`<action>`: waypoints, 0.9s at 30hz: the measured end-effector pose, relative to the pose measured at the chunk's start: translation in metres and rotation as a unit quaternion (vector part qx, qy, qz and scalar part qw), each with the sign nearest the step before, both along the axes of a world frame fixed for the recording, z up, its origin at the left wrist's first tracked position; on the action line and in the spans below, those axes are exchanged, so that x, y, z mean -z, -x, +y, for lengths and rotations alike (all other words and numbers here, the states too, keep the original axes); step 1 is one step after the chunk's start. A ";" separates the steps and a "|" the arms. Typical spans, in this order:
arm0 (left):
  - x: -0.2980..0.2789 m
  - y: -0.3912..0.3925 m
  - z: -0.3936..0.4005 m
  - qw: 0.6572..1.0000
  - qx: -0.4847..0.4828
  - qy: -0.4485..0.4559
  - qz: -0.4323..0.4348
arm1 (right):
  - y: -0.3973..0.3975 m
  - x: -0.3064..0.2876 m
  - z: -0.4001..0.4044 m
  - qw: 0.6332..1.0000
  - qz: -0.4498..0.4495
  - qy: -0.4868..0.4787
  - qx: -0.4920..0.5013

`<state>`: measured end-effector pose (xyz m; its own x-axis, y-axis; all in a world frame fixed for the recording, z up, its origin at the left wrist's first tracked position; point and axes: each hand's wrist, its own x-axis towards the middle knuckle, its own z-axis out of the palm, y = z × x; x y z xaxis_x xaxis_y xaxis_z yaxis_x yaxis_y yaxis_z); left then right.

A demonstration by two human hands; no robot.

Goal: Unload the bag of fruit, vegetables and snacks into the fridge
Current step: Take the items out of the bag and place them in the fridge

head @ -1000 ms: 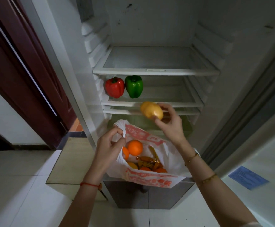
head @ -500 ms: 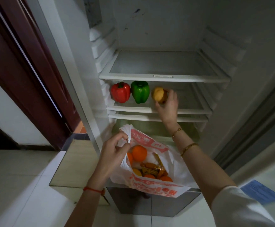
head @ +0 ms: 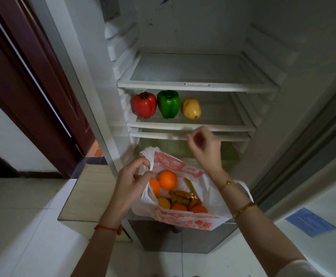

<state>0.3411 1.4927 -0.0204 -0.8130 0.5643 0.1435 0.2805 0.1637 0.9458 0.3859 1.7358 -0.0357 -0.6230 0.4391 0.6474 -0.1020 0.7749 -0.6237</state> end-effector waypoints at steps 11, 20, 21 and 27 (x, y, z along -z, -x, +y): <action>0.010 -0.009 -0.022 0.999 0.009 0.005 0.030 | -0.017 0.136 -0.045 0.825 -0.526 -0.035 -0.203; 0.011 -0.015 -0.033 1.000 0.006 0.000 0.027 | 0.001 0.180 -0.076 0.832 -0.498 -0.152 -0.192; 0.012 -0.015 -0.034 0.999 0.008 0.002 0.031 | 0.001 0.182 -0.079 0.832 -0.502 -0.147 -0.187; 0.012 -0.013 -0.035 0.999 0.009 0.001 0.036 | 0.000 0.181 -0.078 0.850 -0.486 -0.081 -0.186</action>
<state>0.3545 1.4581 -0.0326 -0.7904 0.5790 0.2002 0.3505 0.1593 0.9229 0.3860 1.6579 -0.2169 -0.9744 0.0495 -0.2195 0.1445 0.8855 -0.4416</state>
